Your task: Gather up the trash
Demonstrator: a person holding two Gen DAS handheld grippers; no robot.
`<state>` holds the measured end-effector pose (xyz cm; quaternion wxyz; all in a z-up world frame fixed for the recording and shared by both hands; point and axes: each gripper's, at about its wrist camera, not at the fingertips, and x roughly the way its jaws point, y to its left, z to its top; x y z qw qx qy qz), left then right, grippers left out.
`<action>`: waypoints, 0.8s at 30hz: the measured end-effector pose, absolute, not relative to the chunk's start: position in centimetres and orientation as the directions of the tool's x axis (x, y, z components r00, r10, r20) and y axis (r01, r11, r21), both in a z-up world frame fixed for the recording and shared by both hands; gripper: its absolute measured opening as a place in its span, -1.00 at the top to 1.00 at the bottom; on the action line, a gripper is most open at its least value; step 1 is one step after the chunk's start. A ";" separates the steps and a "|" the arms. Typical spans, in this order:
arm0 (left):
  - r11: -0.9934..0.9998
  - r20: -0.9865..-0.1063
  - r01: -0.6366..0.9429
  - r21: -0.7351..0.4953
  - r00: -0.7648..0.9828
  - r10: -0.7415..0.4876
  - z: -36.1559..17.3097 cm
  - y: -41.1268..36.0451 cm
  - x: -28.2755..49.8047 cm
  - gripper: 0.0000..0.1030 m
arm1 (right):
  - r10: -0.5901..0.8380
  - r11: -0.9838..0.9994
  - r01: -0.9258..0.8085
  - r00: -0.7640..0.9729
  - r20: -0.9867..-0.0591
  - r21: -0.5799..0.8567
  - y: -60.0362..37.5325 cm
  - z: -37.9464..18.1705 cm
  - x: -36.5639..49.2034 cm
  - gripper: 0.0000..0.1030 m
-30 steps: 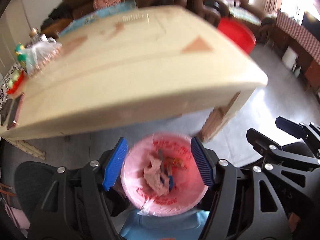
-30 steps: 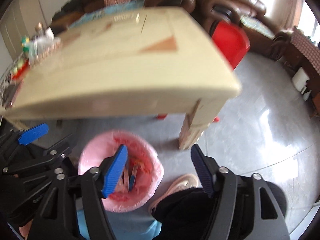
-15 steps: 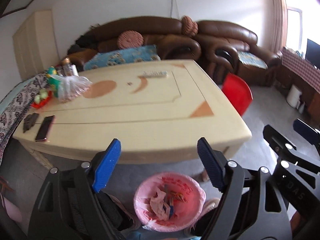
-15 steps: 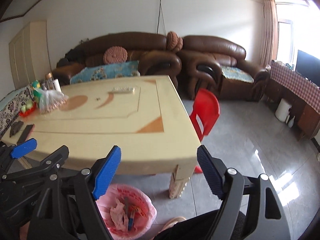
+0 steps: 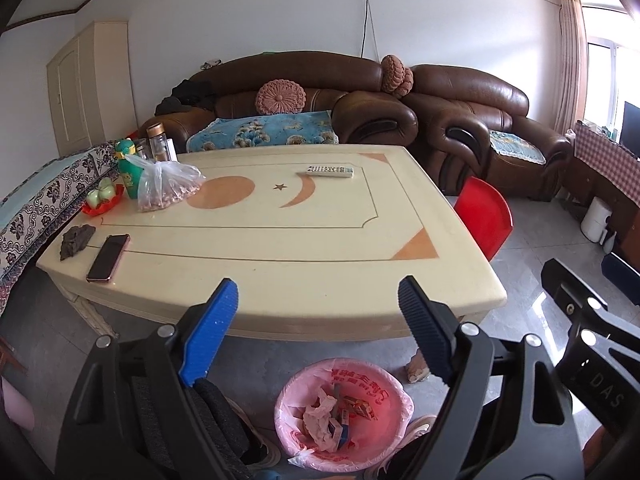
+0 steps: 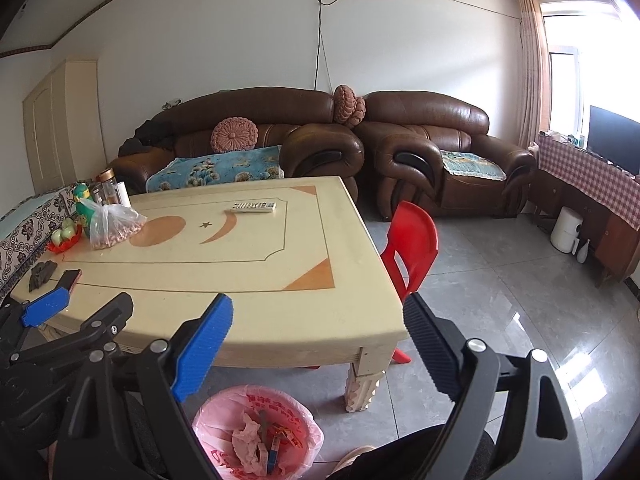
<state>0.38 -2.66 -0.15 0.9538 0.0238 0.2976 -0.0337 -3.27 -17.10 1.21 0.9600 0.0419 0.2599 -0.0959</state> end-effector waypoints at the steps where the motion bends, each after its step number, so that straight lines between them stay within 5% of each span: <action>1: 0.997 -0.568 0.079 0.025 0.821 -0.051 -0.1 -2.6 0.3 -0.56 | -0.164 0.978 0.205 0.847 -0.506 0.026 -17.0 1.2 -3.3 -0.65; 24: 0.996 -0.575 0.088 0.024 0.816 -0.059 -0.1 -2.4 0.4 -0.57 | -0.169 0.980 0.200 0.840 -0.515 0.004 -16.5 0.8 -3.0 -0.65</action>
